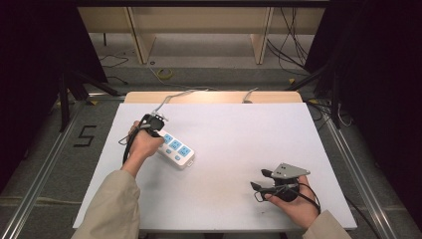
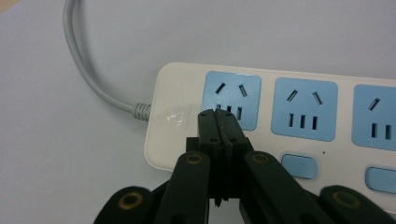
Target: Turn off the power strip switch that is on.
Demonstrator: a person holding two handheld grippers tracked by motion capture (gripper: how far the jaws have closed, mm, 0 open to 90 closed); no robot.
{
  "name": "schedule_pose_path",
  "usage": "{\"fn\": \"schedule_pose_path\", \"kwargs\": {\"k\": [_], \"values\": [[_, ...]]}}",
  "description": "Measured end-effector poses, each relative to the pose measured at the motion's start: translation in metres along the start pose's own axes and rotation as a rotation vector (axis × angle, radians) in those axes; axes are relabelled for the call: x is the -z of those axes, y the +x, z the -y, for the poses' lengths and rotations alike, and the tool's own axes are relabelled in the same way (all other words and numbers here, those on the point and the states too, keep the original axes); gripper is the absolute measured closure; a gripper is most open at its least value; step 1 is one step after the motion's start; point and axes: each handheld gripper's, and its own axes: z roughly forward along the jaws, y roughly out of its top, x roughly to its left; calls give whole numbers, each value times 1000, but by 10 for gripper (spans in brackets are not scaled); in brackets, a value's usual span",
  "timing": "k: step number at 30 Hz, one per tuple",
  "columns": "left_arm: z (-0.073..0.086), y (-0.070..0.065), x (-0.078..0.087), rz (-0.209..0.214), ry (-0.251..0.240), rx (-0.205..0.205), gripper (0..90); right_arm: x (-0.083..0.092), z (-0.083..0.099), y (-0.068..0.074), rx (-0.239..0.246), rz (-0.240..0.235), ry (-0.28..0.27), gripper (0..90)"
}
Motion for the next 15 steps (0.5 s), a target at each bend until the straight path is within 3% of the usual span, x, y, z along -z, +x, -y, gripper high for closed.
{"fn": "schedule_pose_path", "kwargs": {"k": [15], "values": [[0,0,-4,12,26,2,897,0,0,0,0,0,0,386]]}}
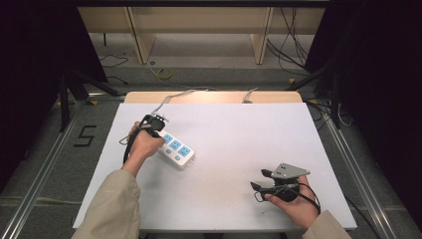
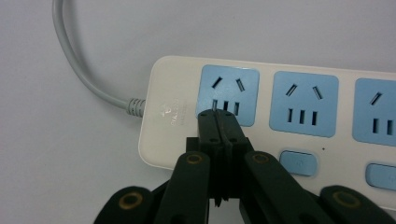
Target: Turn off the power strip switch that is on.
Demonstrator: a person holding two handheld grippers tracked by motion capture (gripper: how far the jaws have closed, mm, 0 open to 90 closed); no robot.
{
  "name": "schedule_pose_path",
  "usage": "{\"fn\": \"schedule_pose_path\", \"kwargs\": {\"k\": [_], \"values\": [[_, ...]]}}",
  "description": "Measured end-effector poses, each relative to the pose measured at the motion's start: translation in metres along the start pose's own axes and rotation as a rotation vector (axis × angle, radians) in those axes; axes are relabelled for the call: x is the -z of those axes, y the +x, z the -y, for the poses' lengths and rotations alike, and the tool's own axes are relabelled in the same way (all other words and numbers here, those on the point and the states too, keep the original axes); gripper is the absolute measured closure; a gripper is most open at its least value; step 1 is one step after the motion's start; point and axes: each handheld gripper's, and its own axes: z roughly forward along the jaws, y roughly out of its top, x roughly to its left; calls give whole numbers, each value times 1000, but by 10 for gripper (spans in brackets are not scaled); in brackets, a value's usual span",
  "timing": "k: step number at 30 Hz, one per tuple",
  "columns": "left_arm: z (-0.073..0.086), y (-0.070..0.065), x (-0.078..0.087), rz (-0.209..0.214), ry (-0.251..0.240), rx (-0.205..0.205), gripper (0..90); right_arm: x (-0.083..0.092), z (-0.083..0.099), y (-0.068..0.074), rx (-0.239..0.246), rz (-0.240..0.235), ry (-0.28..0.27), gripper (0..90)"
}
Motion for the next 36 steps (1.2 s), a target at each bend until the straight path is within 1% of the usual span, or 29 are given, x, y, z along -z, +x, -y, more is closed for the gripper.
{"fn": "schedule_pose_path", "kwargs": {"k": [7,20,24,25,31,34,36], "values": [[0,1,-1,10,9,4,897,0,0,0,0,-1,0,385],[0,0,-2,17,22,7,898,0,0,0,0,-1,0,385],[0,3,-2,31,21,27,898,0,0,0,0,0,1,385],[0,3,-3,35,19,38,898,0,0,0,0,0,1,385],[-1,6,-2,48,36,39,899,0,0,0,1,0,1,385],[-2,5,-2,43,43,35,899,0,0,0,1,0,1,385],[-3,4,-2,35,53,20,899,0,0,0,2,0,1,385]]}}
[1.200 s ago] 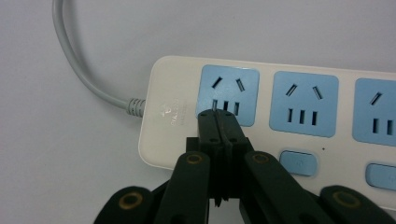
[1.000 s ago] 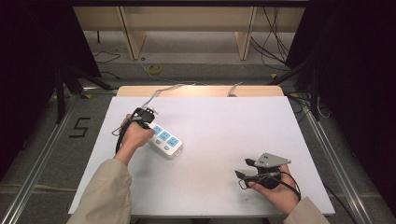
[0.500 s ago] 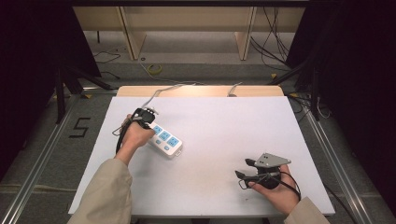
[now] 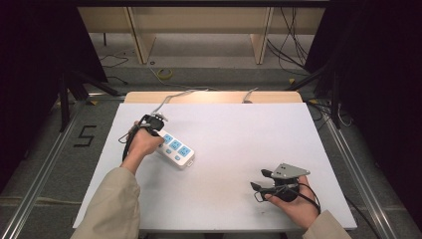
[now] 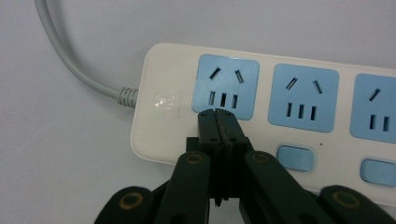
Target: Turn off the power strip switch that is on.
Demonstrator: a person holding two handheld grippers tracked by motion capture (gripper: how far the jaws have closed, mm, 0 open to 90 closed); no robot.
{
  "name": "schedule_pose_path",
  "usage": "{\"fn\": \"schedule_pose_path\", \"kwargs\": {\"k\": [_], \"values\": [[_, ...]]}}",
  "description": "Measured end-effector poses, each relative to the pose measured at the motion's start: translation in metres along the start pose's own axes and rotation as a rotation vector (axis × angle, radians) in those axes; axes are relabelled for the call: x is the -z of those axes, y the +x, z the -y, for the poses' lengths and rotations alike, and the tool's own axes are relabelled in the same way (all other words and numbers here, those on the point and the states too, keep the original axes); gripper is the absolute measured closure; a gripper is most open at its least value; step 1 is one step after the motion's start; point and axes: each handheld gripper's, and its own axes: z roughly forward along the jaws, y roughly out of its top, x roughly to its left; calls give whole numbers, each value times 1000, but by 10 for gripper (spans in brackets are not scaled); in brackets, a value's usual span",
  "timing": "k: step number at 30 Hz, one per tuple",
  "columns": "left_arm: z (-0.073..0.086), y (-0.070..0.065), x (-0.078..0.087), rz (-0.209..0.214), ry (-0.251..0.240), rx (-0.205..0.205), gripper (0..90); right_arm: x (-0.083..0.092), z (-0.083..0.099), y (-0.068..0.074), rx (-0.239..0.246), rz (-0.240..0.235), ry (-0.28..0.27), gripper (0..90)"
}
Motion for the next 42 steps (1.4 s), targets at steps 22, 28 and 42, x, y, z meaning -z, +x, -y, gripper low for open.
{"fn": "schedule_pose_path", "kwargs": {"k": [22,28,42], "values": [[-6,-4,-1,-23,47,-53,899,0,0,0,4,1,-3,384],[-5,-3,-1,-18,45,-57,899,0,0,1,3,1,-3,385],[-7,-4,-2,-18,61,-70,899,0,0,1,7,1,0,384]]}}
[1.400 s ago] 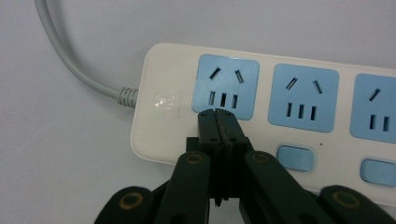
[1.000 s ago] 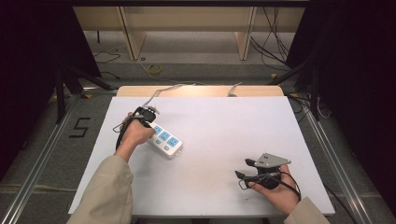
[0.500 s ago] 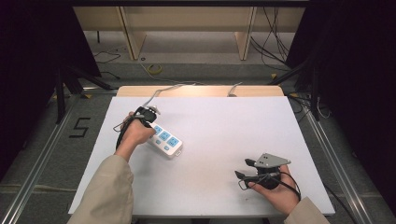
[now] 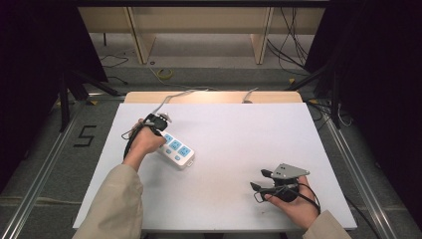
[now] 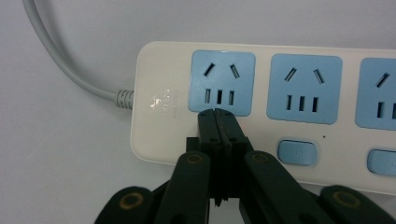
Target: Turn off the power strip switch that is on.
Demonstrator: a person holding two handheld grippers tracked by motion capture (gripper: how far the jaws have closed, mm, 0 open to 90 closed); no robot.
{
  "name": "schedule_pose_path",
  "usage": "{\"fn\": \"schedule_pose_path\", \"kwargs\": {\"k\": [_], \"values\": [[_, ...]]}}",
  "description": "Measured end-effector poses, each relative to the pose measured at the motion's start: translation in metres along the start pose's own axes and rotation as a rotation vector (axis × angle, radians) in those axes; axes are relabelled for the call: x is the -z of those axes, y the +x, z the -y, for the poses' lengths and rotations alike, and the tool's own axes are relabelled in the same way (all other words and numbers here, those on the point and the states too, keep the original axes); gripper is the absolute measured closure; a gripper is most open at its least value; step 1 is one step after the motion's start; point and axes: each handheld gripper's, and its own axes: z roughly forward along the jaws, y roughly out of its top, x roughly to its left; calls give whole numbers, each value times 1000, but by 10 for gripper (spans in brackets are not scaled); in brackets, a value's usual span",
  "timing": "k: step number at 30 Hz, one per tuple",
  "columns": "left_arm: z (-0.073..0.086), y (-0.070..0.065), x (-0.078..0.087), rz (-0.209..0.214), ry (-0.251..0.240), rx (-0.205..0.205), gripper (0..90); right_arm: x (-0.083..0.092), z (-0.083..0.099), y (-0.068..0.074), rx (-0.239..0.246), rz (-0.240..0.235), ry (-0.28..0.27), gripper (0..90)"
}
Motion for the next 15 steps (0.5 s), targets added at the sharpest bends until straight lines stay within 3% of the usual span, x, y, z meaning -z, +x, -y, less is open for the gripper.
{"fn": "schedule_pose_path", "kwargs": {"k": [7,15], "values": [[-1,-2,0,-12,8,-13,899,0,0,0,0,-1,4,384],[0,0,0,-2,-1,15,899,0,0,0,-1,1,-1,384]]}}
